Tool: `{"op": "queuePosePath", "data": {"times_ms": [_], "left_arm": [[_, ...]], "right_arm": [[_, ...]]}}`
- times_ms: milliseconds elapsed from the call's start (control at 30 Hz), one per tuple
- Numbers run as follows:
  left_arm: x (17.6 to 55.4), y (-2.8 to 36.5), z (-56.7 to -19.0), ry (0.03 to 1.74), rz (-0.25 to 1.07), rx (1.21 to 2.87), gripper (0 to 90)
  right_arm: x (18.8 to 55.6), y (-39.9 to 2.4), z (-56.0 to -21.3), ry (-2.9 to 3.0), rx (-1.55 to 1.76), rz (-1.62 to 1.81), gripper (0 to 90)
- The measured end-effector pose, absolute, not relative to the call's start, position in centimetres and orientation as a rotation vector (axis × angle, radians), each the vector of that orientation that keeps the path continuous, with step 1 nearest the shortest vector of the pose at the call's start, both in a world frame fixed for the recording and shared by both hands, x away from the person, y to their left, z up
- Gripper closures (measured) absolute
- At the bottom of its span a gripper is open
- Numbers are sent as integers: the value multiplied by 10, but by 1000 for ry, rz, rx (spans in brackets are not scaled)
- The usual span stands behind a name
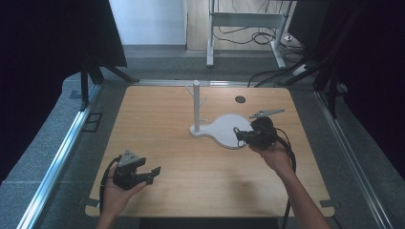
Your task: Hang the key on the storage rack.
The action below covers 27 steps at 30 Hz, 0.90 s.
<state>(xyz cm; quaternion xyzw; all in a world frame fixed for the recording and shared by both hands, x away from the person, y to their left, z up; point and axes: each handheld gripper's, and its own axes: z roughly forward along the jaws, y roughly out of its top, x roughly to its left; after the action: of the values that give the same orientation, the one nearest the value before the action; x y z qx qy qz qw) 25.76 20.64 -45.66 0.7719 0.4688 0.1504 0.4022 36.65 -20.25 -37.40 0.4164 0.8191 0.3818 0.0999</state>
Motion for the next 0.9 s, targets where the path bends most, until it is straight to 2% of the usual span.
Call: {"op": "queuePosePath", "data": {"times_ms": [900], "left_arm": [[259,208,-458,1194,381,1952,294]], "right_arm": [[391,-178,-387,2390,1252,1103,851]]}}
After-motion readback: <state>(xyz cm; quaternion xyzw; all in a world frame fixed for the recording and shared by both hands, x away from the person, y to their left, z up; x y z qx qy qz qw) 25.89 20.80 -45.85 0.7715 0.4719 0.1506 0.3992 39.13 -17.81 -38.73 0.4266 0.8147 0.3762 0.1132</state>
